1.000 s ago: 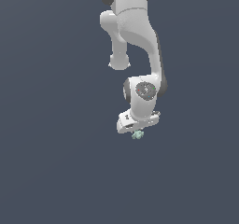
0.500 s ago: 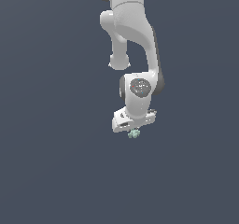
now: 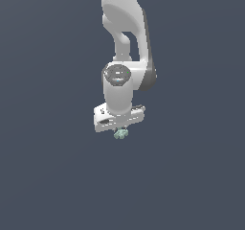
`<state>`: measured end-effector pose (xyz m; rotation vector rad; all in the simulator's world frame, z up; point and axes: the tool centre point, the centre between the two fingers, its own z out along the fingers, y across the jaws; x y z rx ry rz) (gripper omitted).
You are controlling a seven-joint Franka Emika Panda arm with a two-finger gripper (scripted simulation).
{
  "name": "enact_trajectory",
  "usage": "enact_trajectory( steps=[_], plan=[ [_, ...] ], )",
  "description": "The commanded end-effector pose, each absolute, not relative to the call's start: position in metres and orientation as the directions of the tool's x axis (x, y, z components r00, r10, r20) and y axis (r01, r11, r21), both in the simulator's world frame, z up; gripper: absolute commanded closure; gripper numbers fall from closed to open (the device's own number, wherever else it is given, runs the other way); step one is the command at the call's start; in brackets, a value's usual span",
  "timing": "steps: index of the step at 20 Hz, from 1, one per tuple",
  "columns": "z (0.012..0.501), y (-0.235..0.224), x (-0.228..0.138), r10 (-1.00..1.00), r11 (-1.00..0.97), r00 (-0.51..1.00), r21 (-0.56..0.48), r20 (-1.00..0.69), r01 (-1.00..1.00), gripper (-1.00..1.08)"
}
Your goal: Pick up the object and move it to a goal position.
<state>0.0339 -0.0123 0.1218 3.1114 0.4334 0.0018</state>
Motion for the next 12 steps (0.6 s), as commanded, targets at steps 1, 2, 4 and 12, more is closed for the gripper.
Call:
enact_trajectory(
  steps=[1,2,4,12],
  plan=[
    [0.135,-0.028,0.037,0.275,-0.962,0.962,0.0,0.0,0.275,1.08],
    [0.139,-0.033,0.038,0.275,-0.962,0.962,0.0,0.0,0.275,1.08],
    [0.145,-0.04,0.039,0.275,-0.962,0.962,0.0,0.0,0.275,1.08],
    [0.148,-0.044,0.042,0.275,-0.962,0.962,0.0,0.0,0.275,1.08]
  ],
)
